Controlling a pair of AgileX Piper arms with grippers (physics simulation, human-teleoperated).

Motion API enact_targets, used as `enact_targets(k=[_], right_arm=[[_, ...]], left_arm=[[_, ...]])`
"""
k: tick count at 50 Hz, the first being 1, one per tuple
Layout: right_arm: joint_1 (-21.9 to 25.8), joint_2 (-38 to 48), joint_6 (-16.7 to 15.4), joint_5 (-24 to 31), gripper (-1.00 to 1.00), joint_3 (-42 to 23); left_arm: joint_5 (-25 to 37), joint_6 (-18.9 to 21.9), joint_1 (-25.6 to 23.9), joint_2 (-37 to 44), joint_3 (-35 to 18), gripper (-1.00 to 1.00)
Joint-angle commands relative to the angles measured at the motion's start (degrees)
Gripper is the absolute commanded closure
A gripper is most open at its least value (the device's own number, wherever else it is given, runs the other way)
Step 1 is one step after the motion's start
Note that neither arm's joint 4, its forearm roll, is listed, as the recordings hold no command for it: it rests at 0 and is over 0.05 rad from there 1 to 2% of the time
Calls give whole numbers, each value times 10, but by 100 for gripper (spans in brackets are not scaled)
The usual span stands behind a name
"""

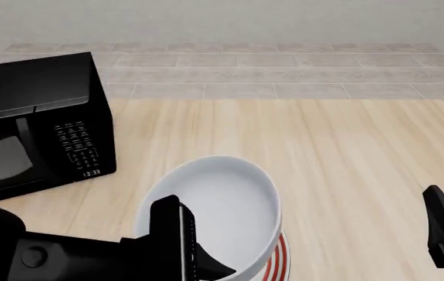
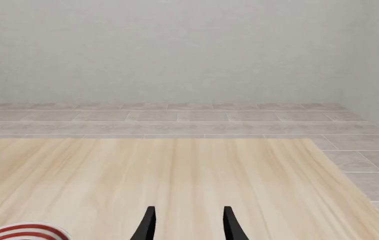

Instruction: Pick up the white bowl and put it on the plate.

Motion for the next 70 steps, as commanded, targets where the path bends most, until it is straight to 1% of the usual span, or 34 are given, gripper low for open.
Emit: enact_targets(k=[1,12,30,41,59,70], right_arm=[[0,0,0,0,-100,0],[0,0,0,0,-100,0],[0,0,0,0,-100,0],[0,0,0,0,-100,0],[0,0,0,0,-100,0],[0,0,0,0,-100,0]], left_arm=[[-21,-11,-7,9,13,100],[-47,-21,-11,27,36,100],[-59,-25,-5,20,54,100],[-68,-34,-11,26,57,100],[-91,-48,-14,45,76,100],[-116,-58,-19,67,89,100]])
